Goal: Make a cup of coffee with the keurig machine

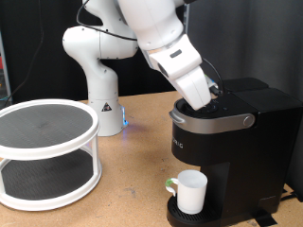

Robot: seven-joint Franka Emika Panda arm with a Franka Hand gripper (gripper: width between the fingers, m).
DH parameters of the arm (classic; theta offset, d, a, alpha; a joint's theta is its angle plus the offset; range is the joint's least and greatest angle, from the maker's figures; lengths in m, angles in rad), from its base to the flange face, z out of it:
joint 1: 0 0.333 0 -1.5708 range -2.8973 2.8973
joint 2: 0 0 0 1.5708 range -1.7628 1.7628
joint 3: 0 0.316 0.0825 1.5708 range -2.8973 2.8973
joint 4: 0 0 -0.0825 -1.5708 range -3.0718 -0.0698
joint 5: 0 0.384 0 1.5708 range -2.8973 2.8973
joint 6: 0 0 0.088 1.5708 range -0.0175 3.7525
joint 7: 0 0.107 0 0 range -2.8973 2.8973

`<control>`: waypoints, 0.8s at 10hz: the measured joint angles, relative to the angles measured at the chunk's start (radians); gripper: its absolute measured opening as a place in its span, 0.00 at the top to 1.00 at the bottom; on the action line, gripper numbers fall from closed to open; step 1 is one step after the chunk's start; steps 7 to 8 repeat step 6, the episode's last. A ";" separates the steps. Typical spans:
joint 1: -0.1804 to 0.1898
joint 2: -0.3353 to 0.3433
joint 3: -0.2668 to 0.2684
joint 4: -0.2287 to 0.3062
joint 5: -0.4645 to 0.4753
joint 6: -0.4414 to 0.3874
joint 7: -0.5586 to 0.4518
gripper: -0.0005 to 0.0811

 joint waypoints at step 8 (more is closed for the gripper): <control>-0.003 -0.143 -0.038 -0.065 0.090 -0.025 -0.057 0.99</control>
